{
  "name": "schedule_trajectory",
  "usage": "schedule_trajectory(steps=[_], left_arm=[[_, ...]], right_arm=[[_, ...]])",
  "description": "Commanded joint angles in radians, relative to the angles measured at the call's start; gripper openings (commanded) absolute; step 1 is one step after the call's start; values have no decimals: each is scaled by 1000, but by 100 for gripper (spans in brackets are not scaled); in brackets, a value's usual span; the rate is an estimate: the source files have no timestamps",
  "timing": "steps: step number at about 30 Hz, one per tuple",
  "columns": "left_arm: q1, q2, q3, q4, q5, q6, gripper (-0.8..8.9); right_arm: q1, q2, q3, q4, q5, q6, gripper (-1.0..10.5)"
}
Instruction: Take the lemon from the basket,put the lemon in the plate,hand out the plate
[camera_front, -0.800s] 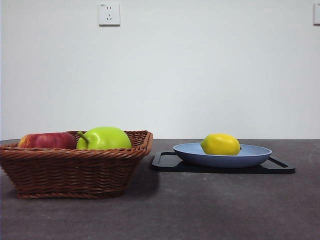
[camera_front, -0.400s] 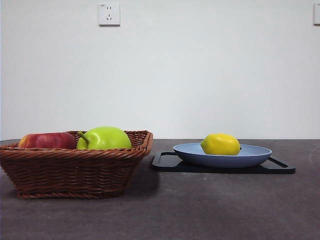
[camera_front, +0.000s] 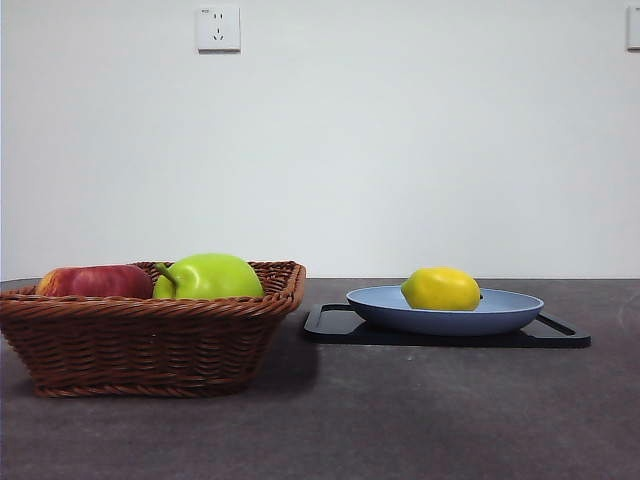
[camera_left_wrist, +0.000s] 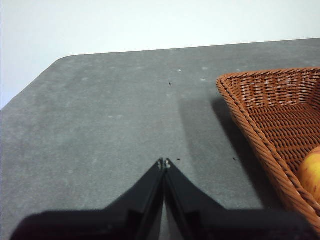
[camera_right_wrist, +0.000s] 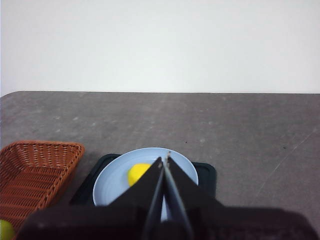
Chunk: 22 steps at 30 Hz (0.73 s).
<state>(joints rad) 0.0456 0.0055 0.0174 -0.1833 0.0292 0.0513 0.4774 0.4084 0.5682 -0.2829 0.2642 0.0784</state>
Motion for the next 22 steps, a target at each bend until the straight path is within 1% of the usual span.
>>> schedule_trajectory(steps=[1,2,4,8,11,13,16,20,22], left_arm=[[3,-4,-11,8,3,-6,8],[3,-4,-11,10,3,-6,8],[3,-4,-11,10,3,-6,8],[3,-4,-11,10,3,-6,8],[3,-4,-11,10,2,-6,8],[3,-4,-11,10,3,-6,8],[3,-4,-11,10,2,-6,8],[3,-4,-11,11,3,-6,8],[3,-4,-11,10,2,-6,8]], right_arm=[[-24,-48,-1,13,4,-23,3],[-48,-74,-14,13,4,-45,3],[-109,-124,-56,22,-1,-53,3],[-259,-217,-180,29,-3,0,3],[-351,-277,-280,30,-5,22,3],[-393,-298,-335,36,-8,37,3],[-436,-320,-414,72,-24,56,3],[-446,-356,-496,135,-98,48,3],[-446,-373,-520,149,-148,39,3]])
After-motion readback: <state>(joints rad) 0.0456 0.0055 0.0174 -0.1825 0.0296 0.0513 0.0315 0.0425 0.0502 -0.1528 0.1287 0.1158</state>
